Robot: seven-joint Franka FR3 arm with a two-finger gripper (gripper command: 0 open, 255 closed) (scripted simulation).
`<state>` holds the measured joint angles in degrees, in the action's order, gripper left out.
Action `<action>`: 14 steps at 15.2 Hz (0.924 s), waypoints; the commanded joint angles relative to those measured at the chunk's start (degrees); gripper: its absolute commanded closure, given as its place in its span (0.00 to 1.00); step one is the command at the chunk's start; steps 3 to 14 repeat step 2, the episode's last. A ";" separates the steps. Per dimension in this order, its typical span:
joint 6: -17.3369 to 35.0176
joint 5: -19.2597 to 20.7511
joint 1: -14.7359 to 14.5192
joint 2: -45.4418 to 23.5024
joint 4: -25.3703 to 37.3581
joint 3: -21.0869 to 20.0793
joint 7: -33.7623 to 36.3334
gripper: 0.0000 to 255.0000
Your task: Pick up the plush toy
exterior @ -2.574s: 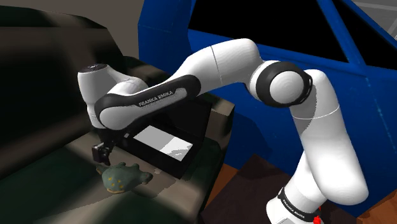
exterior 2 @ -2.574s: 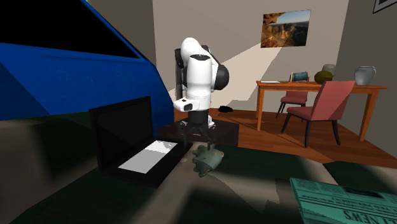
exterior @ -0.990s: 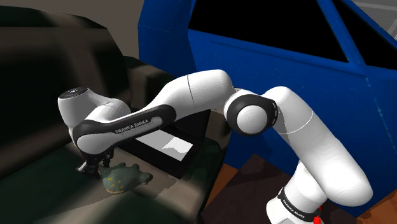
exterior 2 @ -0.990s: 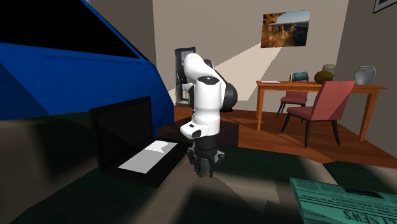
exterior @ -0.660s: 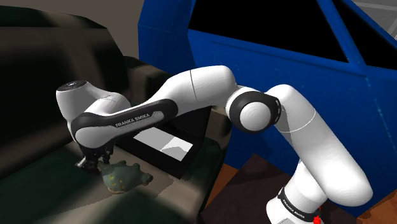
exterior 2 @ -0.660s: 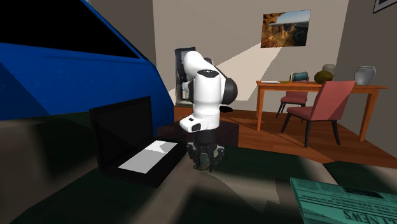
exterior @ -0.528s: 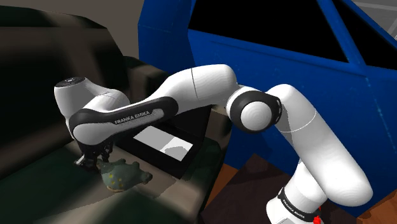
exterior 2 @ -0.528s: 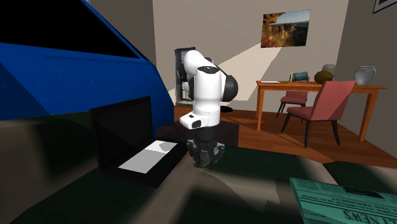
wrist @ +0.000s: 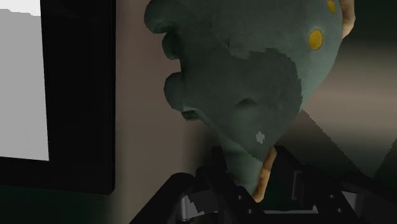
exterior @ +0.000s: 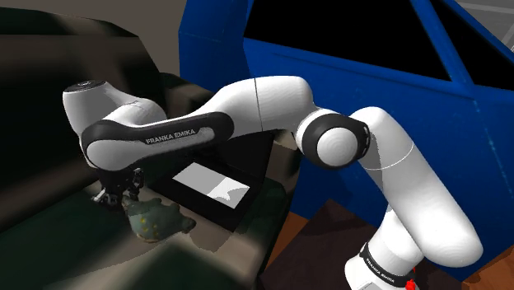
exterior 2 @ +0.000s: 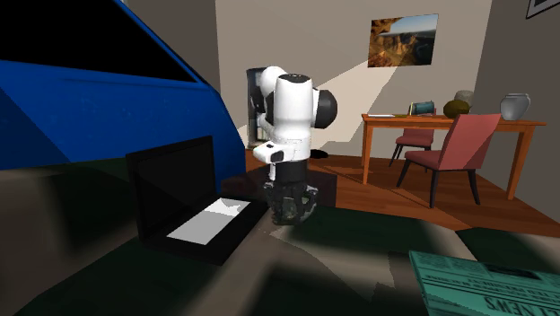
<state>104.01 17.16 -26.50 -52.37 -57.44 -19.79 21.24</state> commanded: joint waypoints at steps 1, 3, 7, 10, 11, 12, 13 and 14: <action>-0.59 -0.12 0.06 0.64 -0.01 -0.11 -0.03 1.00; -0.60 -0.12 0.05 0.63 0.01 -0.11 -0.03 1.00; -0.60 -0.12 0.05 0.63 0.01 -0.11 -0.03 1.00; -0.60 -0.12 0.05 0.63 0.01 -0.11 -0.03 1.00; -0.60 -0.12 0.05 0.63 0.01 -0.11 -0.03 1.00; -0.60 -0.12 0.05 0.63 0.01 -0.11 -0.03 1.00; -0.60 -0.12 0.05 0.63 0.01 -0.11 -0.03 1.00; -0.60 -0.12 0.05 0.63 0.01 -0.11 -0.03 1.00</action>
